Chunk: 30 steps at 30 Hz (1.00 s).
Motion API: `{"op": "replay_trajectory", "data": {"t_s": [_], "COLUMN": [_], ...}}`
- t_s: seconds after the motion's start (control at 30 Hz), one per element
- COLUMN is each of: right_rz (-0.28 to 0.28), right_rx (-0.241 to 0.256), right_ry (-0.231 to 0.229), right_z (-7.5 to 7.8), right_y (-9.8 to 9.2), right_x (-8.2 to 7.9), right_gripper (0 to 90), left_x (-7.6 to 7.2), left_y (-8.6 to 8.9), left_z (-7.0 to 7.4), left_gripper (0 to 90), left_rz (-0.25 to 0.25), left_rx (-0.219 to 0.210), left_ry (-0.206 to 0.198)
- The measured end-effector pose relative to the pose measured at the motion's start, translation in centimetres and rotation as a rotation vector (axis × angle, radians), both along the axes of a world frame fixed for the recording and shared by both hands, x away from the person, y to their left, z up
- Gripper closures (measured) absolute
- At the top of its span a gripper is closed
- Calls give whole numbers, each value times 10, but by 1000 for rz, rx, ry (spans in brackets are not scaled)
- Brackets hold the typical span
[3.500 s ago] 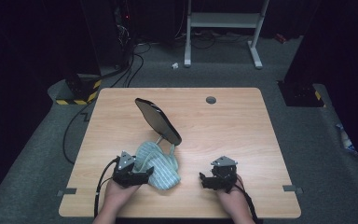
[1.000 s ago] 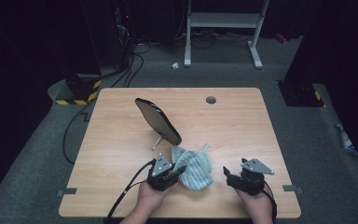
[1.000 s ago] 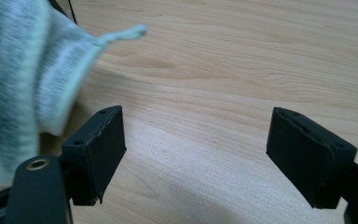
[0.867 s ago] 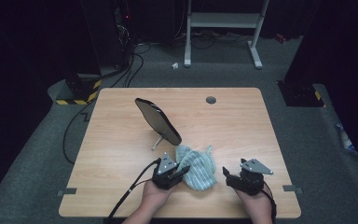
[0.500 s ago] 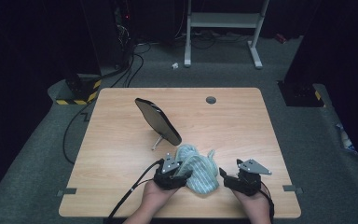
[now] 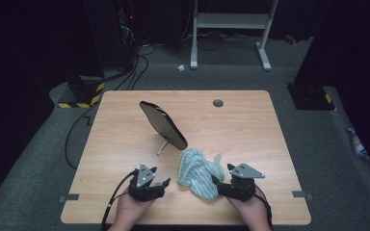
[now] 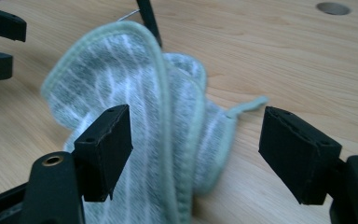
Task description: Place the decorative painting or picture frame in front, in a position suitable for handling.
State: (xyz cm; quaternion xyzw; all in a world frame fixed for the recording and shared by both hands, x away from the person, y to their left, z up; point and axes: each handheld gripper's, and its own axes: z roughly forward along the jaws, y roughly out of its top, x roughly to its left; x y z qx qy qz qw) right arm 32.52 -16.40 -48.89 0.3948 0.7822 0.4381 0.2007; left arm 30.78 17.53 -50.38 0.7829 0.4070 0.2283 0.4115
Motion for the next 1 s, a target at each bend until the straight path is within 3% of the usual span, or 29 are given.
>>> {"op": "replay_trajectory", "data": {"t_s": [0.1,0.2,0.27,0.37,0.43,0.47,0.53,0.6,0.73,0.83,1.0], "right_rz": [18,21,31,48,64,70,78,71,60,78,101], "right_rx": [13,-15,-40,-51,-67,-83,-115,-131,-153,-194,-157], "right_ry": [17,26,60,92,96,98,130,159,178,193,176], "right_z": [1,3,2,0,0,0,-2,-5,-18,-28,-30], "right_y": [9,20,28,38,44,48,55,59,59,59,54], "right_x": [5,9,12,17,21,23,31,37,37,37,33], "right_gripper": [248,208,140,117,113,113,110,110,159,204,424], "left_x": [3,4,4,5,6,6,6,7,10,11,11], "left_y": [28,50,65,83,92,97,102,105,103,99,97], "left_z": [-6,-13,-19,-25,-26,-26,-26,-26,-27,-27,-27], "left_gripper": [318,305,300,306,307,308,318,319,318,320,326], "left_rz": [71,127,176,228,236,242,240,236,227,221,217], "left_rx": [31,67,60,53,42,15,-34,-57,-42,-8,8], "left_ry": [20,25,38,71,84,83,91,109,144,137,134]}}
